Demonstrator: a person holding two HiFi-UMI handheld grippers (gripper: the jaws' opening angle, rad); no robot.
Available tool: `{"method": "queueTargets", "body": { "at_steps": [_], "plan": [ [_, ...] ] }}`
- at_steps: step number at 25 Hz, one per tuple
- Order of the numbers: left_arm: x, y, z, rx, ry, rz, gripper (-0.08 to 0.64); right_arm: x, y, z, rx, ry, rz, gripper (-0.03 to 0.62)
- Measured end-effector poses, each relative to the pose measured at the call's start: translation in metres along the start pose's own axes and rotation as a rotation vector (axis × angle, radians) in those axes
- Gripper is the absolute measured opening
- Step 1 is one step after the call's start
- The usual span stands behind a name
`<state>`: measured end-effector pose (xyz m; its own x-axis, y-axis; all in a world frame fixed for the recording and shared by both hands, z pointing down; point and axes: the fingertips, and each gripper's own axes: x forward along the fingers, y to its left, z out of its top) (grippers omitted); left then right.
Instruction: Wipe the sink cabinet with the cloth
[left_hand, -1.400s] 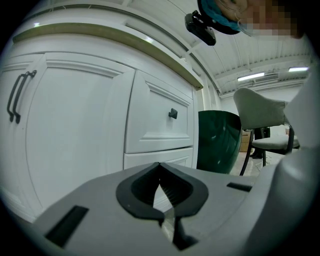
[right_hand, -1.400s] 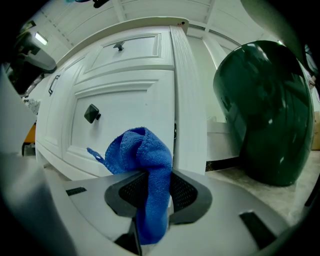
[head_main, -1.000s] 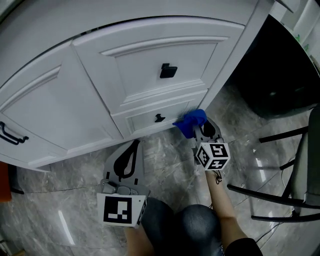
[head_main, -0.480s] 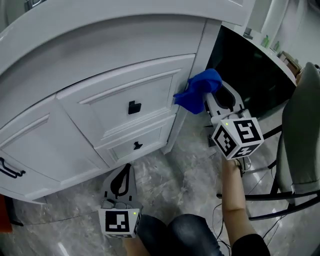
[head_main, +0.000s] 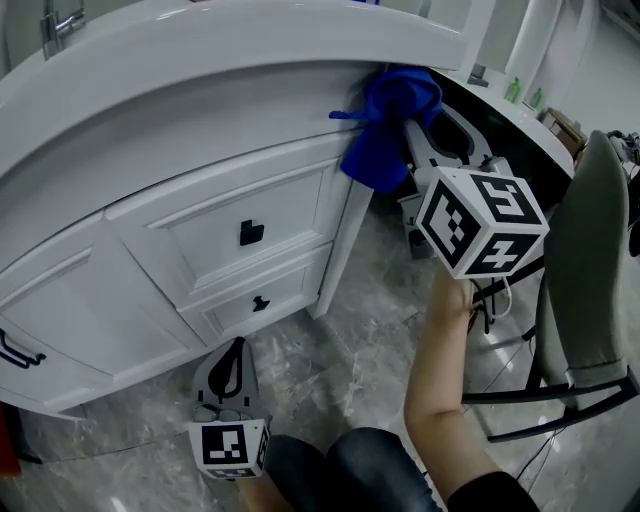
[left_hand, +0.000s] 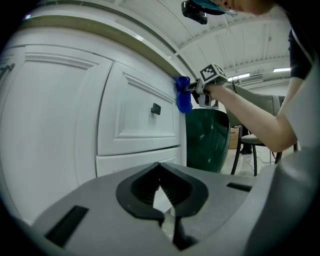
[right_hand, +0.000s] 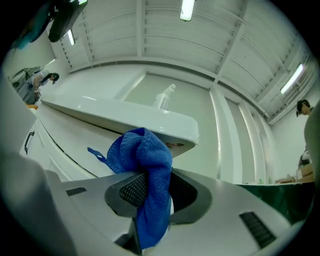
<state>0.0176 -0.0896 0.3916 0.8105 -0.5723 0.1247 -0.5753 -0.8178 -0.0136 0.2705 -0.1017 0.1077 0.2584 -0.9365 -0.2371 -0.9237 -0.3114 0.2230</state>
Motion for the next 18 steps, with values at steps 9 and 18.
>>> {"method": "queueTargets", "body": {
  "at_steps": [9, 18],
  "plan": [
    [0.009, -0.015, 0.002, 0.000, -0.011, -0.042, 0.003, -0.003, 0.003, -0.002, -0.062, -0.066, -0.110, 0.115],
    [0.011, -0.015, -0.003, 0.001, 0.014, -0.021, 0.003, -0.007, 0.007, -0.013, -0.076, -0.120, -0.165, 0.115]
  ]
}}
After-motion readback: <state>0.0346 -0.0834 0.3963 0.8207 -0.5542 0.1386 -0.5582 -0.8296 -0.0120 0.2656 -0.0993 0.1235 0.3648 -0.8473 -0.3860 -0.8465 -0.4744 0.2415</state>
